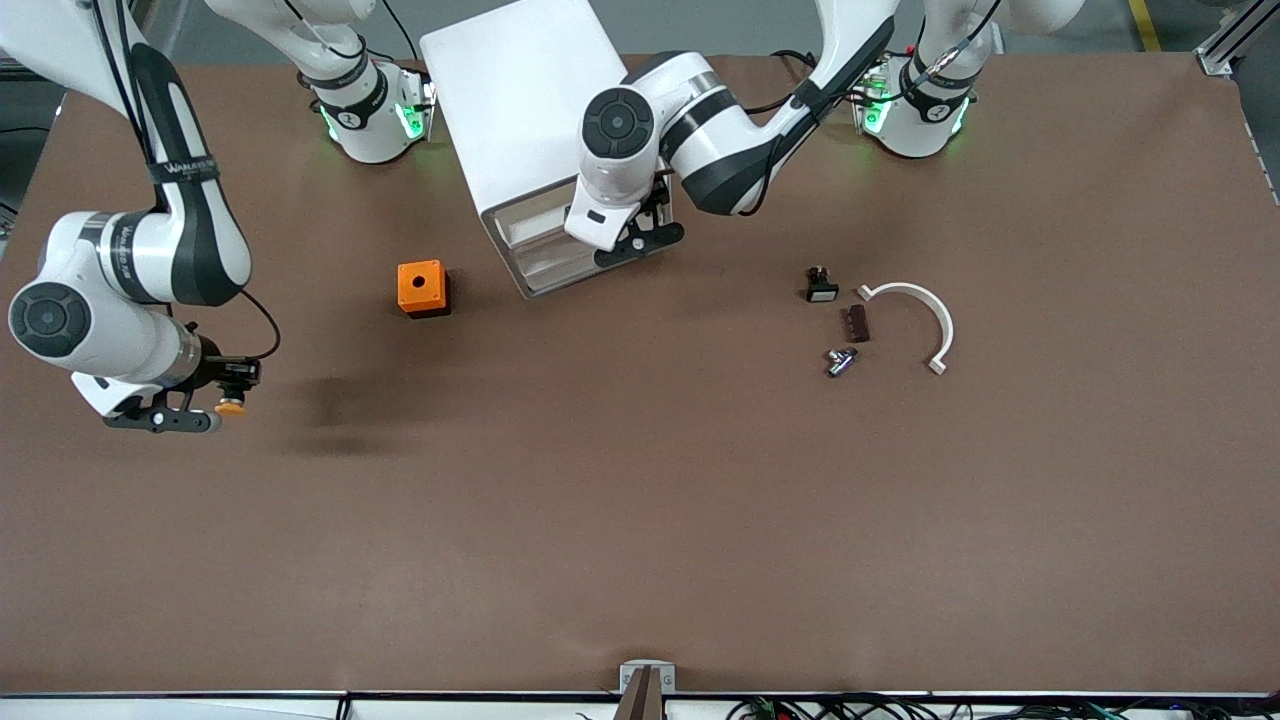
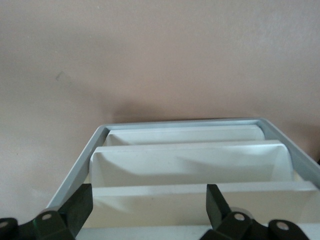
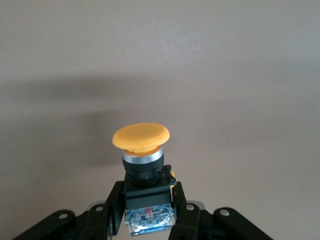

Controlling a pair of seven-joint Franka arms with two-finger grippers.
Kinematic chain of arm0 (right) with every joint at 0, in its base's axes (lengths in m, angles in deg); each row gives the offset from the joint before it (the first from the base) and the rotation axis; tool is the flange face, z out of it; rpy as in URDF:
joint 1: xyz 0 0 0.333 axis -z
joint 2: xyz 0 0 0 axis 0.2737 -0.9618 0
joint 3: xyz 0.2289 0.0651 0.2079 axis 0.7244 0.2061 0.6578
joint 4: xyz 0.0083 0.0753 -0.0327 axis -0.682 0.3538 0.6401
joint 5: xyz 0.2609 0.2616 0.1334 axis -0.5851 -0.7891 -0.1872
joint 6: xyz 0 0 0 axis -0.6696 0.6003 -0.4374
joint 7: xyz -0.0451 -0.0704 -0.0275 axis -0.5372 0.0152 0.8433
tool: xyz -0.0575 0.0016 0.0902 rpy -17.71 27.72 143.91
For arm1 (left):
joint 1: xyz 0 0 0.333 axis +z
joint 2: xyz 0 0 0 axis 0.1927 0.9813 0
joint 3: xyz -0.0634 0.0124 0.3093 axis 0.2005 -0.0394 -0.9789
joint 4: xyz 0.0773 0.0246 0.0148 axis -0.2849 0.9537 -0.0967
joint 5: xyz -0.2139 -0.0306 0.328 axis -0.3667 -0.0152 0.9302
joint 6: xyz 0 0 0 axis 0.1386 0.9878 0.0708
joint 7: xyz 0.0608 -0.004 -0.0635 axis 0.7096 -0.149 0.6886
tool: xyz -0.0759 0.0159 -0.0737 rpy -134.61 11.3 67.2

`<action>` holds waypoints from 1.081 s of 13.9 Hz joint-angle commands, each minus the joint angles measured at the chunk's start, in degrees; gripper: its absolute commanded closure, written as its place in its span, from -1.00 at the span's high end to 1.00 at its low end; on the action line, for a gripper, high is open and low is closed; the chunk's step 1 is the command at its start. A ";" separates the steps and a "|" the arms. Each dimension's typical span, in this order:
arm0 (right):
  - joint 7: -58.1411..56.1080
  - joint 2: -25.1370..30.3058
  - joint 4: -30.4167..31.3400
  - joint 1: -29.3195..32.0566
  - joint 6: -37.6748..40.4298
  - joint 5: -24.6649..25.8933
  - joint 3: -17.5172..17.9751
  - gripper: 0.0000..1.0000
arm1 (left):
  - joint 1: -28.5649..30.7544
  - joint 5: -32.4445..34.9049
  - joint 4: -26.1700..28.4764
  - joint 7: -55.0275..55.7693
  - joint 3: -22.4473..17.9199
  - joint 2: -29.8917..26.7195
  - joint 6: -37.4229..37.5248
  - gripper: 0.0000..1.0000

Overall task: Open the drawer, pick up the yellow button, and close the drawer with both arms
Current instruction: 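Lower the button onto the table with the right gripper while the left gripper withdraws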

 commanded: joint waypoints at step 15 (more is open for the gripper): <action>-2.89 -17.93 -4.26 11.62 -17.31 5.86 1.07 -0.40 | 5.29 -0.09 0.67 0.88 1.19 -0.38 -1.70 1.00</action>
